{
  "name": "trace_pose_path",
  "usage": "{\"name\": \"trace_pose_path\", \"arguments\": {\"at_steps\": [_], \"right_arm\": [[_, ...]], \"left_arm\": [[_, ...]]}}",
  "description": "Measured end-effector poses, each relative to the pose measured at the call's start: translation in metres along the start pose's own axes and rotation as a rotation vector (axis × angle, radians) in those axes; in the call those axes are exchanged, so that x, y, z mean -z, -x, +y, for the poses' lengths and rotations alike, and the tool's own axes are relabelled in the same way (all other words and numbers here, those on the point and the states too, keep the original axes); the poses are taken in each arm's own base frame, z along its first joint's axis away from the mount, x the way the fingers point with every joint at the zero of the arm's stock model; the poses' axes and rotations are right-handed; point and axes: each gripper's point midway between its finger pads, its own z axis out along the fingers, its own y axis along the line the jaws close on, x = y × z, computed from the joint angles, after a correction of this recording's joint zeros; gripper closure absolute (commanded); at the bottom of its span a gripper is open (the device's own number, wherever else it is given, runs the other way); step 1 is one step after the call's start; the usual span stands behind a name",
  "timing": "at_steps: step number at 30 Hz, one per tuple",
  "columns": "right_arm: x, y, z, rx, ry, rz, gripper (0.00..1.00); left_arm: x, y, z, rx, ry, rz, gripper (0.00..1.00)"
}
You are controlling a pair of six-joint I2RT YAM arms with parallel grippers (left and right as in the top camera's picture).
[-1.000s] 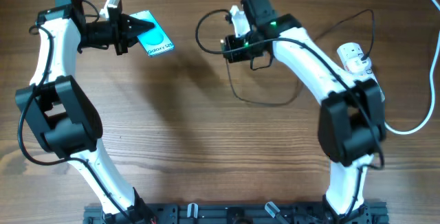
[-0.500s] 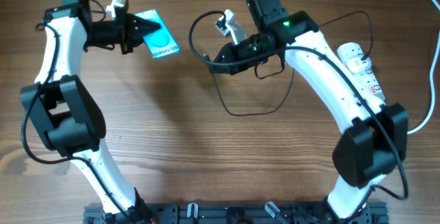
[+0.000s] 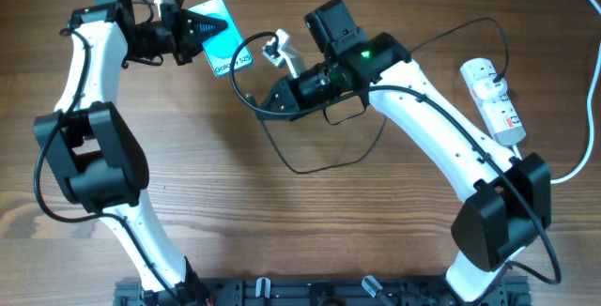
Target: Plug charger to phone and switch on socket
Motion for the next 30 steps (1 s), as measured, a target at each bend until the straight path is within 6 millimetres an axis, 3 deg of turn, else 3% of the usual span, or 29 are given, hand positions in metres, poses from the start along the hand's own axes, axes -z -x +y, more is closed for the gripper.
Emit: {"name": "trace_pose_path", "arguments": {"at_steps": [9, 30], "right_arm": [[0.002, 0.004, -0.023, -0.059, -0.134, -0.027, 0.96], [0.002, 0.008, -0.027, -0.087, -0.157, -0.048, 0.96]], "left_arm": [[-0.039, -0.019, 0.013, 0.012, 0.089, 0.087, 0.96], [-0.038, -0.018, 0.022, -0.005, 0.142, 0.082, 0.96]]}}
